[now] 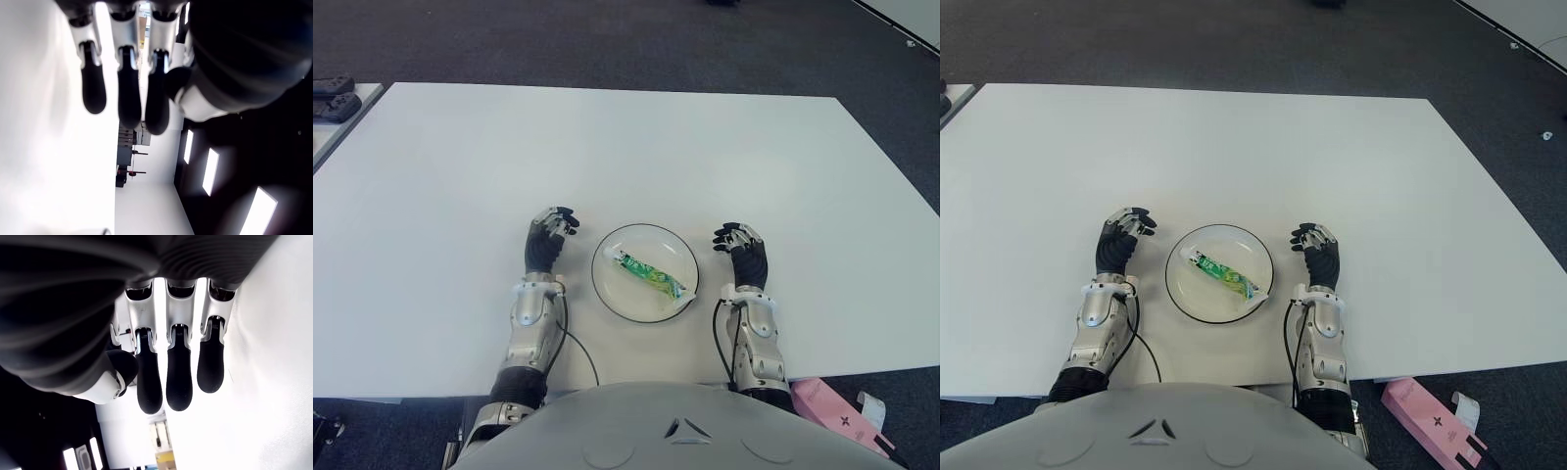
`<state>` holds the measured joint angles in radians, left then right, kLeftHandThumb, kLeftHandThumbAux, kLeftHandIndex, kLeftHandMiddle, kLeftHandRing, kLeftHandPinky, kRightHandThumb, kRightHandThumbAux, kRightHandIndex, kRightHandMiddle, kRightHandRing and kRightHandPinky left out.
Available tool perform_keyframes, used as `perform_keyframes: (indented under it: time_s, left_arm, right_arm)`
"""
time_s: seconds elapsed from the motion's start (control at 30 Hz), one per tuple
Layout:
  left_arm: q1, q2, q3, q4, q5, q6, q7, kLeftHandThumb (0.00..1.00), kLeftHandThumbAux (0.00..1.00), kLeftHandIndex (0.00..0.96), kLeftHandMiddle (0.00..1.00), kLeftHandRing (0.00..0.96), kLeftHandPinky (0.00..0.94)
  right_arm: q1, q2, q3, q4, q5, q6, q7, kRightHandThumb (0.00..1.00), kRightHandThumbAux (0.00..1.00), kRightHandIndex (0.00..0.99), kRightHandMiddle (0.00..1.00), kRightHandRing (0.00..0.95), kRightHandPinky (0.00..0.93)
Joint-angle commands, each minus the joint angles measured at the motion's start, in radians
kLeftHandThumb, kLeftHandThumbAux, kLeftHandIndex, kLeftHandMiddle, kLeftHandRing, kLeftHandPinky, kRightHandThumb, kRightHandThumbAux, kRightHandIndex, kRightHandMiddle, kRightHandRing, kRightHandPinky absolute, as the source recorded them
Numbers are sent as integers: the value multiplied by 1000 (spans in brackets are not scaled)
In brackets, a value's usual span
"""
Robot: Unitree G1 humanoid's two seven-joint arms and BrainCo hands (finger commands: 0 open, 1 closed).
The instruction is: Put the toothpaste on the table into the plate.
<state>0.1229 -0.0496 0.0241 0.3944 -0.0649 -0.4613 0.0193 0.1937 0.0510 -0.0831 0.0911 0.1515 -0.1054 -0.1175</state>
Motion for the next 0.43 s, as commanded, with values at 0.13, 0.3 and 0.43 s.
perform_keyframes:
  time_s: [0.13, 0.3, 0.43]
  left_arm:
    - [42, -3, 2, 46, 25, 16, 8, 705, 717, 434, 550, 530, 523]
    - [44, -6, 6, 52, 31, 9, 14, 705, 719, 433, 521, 513, 512]
    - [50, -10, 8, 51, 37, 5, 19, 706, 719, 432, 505, 510, 517]
  right_arm:
    - [34, 30, 5, 14, -1, 59, -7, 708, 721, 430, 531, 525, 521]
    - [39, 28, 10, 10, -10, 60, -8, 709, 721, 430, 531, 526, 522]
    - [41, 27, 10, 8, -12, 60, -5, 709, 721, 430, 529, 526, 523]
